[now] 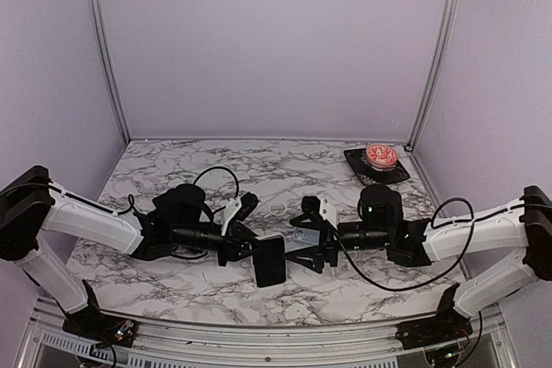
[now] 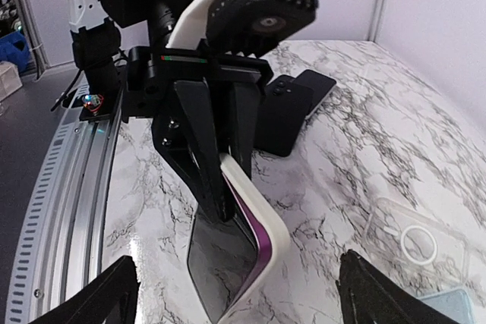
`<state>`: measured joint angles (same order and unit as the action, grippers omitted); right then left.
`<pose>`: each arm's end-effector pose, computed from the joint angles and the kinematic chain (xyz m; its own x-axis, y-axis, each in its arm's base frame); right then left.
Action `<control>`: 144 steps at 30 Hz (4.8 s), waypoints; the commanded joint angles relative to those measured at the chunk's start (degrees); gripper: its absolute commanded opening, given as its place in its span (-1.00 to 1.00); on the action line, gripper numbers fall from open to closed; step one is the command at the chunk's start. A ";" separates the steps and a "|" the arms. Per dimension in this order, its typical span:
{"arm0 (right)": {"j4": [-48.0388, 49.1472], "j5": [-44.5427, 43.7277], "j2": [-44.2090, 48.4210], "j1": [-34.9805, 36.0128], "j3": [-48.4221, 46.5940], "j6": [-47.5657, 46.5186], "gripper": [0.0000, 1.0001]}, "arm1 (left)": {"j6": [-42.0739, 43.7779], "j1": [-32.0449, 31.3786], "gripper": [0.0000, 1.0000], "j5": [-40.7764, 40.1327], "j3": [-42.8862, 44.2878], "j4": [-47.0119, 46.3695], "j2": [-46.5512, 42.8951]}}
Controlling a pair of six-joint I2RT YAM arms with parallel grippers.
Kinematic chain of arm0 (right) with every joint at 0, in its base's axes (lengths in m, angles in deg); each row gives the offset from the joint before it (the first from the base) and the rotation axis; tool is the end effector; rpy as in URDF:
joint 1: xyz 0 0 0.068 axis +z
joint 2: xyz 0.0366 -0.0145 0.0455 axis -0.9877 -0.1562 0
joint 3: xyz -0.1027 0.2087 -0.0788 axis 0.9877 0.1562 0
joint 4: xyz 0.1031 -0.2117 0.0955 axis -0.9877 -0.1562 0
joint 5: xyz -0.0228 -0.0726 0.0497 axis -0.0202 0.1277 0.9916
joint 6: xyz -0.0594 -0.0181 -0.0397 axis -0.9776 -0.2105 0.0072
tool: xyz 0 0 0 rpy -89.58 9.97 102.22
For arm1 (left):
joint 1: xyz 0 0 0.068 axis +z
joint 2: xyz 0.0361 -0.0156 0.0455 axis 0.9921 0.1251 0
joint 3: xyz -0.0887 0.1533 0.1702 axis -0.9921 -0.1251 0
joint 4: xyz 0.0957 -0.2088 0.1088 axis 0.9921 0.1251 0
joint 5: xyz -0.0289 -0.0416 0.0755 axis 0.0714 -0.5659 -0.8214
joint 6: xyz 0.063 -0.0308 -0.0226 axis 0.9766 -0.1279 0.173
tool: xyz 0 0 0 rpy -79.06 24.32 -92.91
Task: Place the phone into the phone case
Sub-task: Press at the corner of the phone case, then place the phone with the phone case at the center of the board.
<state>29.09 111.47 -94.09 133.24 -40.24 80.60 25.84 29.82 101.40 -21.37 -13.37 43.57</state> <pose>0.1582 0.2460 0.1765 -0.0665 -0.2627 -0.9626 -0.9772 0.2121 0.0096 0.1764 -0.2838 0.1600 -0.2743 0.2135 -0.9376 0.9546 0.1780 -0.2388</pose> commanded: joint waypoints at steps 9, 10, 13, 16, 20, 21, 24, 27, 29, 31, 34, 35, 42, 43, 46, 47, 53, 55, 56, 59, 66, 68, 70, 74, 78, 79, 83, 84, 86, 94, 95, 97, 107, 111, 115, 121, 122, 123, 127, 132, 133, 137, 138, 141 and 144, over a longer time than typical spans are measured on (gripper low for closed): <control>1.37 14.15 -12.21 -1.20 -8.98 -7.00 -0.27 | 3.93 -0.70 -1.00 0.39 -0.74 3.14 -2.13; 1.27 14.49 -12.79 -1.17 -9.35 -7.02 -0.35 | 3.98 -0.75 -1.00 0.44 -0.71 3.18 -2.17; 0.10 14.75 -14.42 -1.17 -10.55 -7.50 -0.61 | 4.24 -0.88 -1.00 0.40 -0.67 3.29 -2.17; -2.34 14.63 -15.49 -1.24 -11.88 -8.35 -1.00 | 4.29 -0.97 -1.00 0.32 -0.65 3.36 -2.20; -3.51 14.15 -15.20 -1.42 -11.94 -8.67 -1.00 | 4.41 -1.06 -1.00 -0.10 -0.97 3.53 -2.24; -3.61 14.01 -14.99 -1.43 -11.85 -8.70 -1.00 | 4.38 -1.06 -0.90 -0.57 -1.13 3.50 -2.41; -3.43 13.81 -14.49 -1.47 -11.37 -8.75 -1.00 | 4.48 -1.22 -0.08 -2.88 -1.84 3.30 -3.00; -3.62 13.83 -14.06 -1.44 -10.94 -8.70 -1.00 | 5.27 -1.32 0.02 -4.52 -3.66 1.27 -3.93; -3.24 13.83 -13.95 -1.48 -10.54 -8.59 -1.00 | 5.03 -1.32 -0.22 -4.40 -4.76 -0.90 -4.59; -2.86 14.23 -13.98 -1.48 -10.36 -8.30 -1.00 | 4.65 -1.52 -0.61 -2.85 -4.72 -2.20 -4.44; -2.83 13.66 -13.91 -1.53 -10.47 -7.15 -0.70 | 4.55 -1.84 -1.00 -1.85 -4.03 -2.31 -3.43; -3.13 13.70 -13.86 -1.58 -10.27 -6.82 -0.49 | 4.55 -1.91 -1.00 -2.00 -4.08 -2.31 -3.31; 2.13 14.46 -16.55 -1.51 -5.26 -0.61 0.10 | 5.21 -1.94 -1.00 -2.28 -4.79 -2.31 -3.52; 3.78 14.83 -17.30 -1.32 -4.91 0.57 0.08 | 5.17 -1.94 -1.00 -2.17 -4.75 -2.24 -3.43; 8.90 14.60 -19.38 -0.30 -4.69 2.84 -0.10 | 5.10 -2.02 -1.00 -2.02 -4.55 -2.31 -3.29; 9.65 14.09 -20.03 0.18 -4.90 2.78 -0.20 | 4.97 -2.03 -1.00 -1.92 -4.52 -2.29 -3.41; 10.83 14.01 -22.63 1.01 -6.00 1.49 -0.90 | 4.34 -2.12 -1.00 -1.58 -4.63 -2.23 -5.53; 10.45 13.44 -22.06 1.03 -5.63 0.04 -1.00 | 4.04 -2.20 -1.00 -1.73 -4.62 -2.22 -6.18; 9.89 12.77 -21.69 1.03 -5.60 -0.87 -1.00 | 3.87 -2.20 -0.82 -1.77 -4.70 -2.22 -6.71; 7.91 11.56 -19.79 1.12 -5.54 -3.22 -1.00 | 4.42 -2.20 -0.34 -2.16 -5.70 -2.22 -10.45; 4.44 12.76 -11.22 1.30 -6.57 -5.47 -1.00 | 5.60 -2.50 -0.03 -0.63 -7.16 -1.77 -19.23; 3.64 13.21 -8.84 1.46 -7.26 -5.33 -1.00 | 5.69 -2.83 0.05 -0.29 -7.10 -1.45 -20.73; 3.44 13.82 -6.79 1.63 -7.85 -5.07 -1.00 | 7.33 -3.26 0.15 -0.66 -6.87 -1.10 -22.06; 1.88 13.61 -4.19 2.85 -9.57 -5.99 -1.00 | 8.20 -4.15 0.07 -2.00 -4.80 0.63 -23.37; -0.81 13.04 -3.40 3.73 -11.87 -7.49 -1.00 | 8.57 -4.94 -0.29 -2.90 -2.56 1.23 -22.80; -1.13 13.02 -3.29 3.76 -12.07 -7.60 -1.00 | 8.59 -5.07 -0.44 -3.09 -2.18 1.33 -22.50; -1.78 12.63 -2.75 3.93 -12.36 -8.22 -1.00 | 8.90 -5.73 -1.00 -4.26 -1.93 1.58 -22.41; -2.05 12.41 -2.70 3.93 -12.36 -8.34 -1.00 | 9.39 -5.98 -1.00 -4.46 -2.05 1.67 -22.68; -2.78 12.10 -2.53 3.92 -12.50 -8.60 -1.00 | 9.81 -6.38 -1.00 -5.68 -2.28 1.81 -23.03; -3.83 11.66 -1.45 2.22 -13.05 -5.39 -1.00 | 9.21 -6.42 -0.18 -6.48 -2.54 2.21 -22.72; -3.74 12.04 -1.13 1.79 -12.95 -4.76 -1.00 | 9.28 -6.42 -0.20 -6.74 -2.80 2.25 -22.71; -3.19 12.68 -0.35 1.15 -12.62 -3.84 -1.00 | 9.30 -6.42 -0.23 -6.80 -2.93 2.22 -22.25; -1.89 15.13 1.41 0.60 -13.16 -1.95 -1.00 | 7.82 -6.59 -0.86 -4.38 -0.72 2.26 -17.50; -2.58 15.19 1.93 0.07 -13.48 -1.00 -1.00 | 8.34 -6.77 -1.00 -4.70 -0.98 2.22 -17.78; -4.45 15.52 2.32 -2.92 -14.10 3.28 -1.00 | 7.56 -6.77 -0.34 -8.64 -1.66 2.26 -18.06; -24.97 13.50 0.40 -12.08 -21.00 7.89 -1.00 | 4.05 -6.77 0.60 -22.57 -2.45 3.59 -18.05; -29.07 12.75 0.15 -13.92 -22.01 8.40 -1.00 | 3.98 -6.73 0.61 -24.56 -2.43 4.23 -18.01; -33.36 11.54 -0.14 -15.61 -22.96 8.58 -1.00 | 3.83 -6.77 0.63 -26.31 -2.39 4.85 -18.01; -46.37 8.20 -0.40 -24.68 -25.57 9.60 -1.00 | 3.82 -6.68 0.67 -30.59 -1.80 7.21 -17.80; -59.70 4.29 -0.88 -38.19 -27.39 8.78 -1.00 | 4.83 -6.60 0.69 -32.03 -0.25 10.53 -17.28; -60.99 2.92 -0.71 -39.68 -27.55 8.53 -1.00 | 5.16 -6.60 0.69 -32.30 0.32 11.47 -17.16; -63.33 -2.69 0.28 -43.59 -27.16 9.35 -1.00 | 5.69 -6.60 0.69 -32.99 1.58 14.09 -16.85; -63.79 -2.46 0.00 -44.63 -27.05 9.81 -1.00 | 7.32 -6.60 0.69 -33.03 1.61 14.32 -16.96; -66.37 -0.76 -2.20 -46.47 -27.29 9.35 -1.00 | 8.22 -6.60 0.69 -33.61 1.38 14.80 -17.55; -67.63 0.11 -4.16 -47.79 -26.54 7.99 -1.00 | 8.75 -6.58 0.70 -34.10 0.84 15.06 -18.50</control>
<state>-35.94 110.42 -96.19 87.17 -64.61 89.36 32.68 23.20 68.86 -21.35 -0.65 26.50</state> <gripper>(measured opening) 0.089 0.845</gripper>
